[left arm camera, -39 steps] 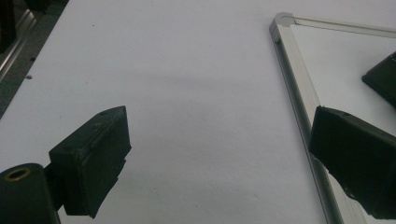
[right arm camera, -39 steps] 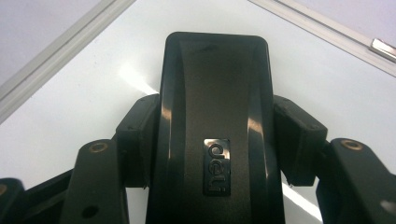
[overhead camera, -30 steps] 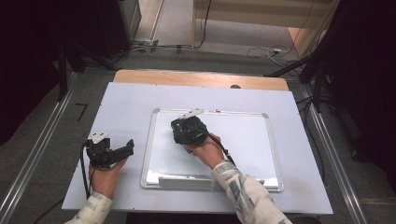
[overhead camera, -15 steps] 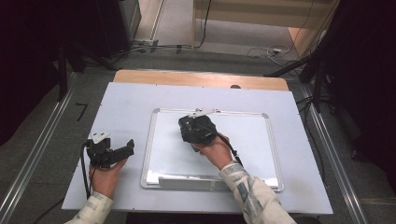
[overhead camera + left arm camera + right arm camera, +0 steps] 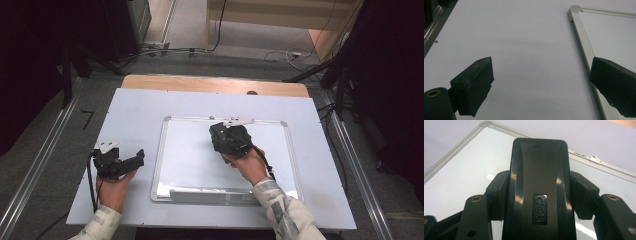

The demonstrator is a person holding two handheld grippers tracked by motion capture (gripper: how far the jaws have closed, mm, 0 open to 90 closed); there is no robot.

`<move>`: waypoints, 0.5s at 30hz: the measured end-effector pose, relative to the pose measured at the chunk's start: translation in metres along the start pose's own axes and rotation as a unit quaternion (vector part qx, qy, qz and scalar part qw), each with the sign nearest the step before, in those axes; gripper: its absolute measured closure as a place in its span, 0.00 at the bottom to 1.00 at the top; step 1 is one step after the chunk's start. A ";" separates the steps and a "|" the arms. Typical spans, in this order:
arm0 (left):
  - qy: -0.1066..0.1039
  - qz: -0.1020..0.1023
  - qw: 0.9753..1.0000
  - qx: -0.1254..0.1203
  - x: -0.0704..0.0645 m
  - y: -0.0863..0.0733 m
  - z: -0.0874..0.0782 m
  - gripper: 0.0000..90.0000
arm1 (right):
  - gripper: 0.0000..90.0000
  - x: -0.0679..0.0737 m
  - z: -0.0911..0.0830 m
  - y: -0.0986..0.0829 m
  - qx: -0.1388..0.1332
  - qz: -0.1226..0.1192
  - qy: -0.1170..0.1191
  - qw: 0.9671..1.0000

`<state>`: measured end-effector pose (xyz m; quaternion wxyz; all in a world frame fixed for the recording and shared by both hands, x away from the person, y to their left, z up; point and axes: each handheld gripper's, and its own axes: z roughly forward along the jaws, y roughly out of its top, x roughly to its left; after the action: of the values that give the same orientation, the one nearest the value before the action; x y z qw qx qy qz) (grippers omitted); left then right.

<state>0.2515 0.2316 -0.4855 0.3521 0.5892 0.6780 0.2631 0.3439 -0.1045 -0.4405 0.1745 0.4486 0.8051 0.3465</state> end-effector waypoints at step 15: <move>0.001 -0.001 1.000 0.000 0.000 0.000 0.000 0.06 | 0.41 -0.044 -0.030 -0.023 -0.018 0.032 -0.032 0.999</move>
<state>0.2513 0.2315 -0.4856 0.3512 0.5881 0.6793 0.2634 0.3358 -0.1619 -0.4376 0.1975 0.4815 0.7780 0.3519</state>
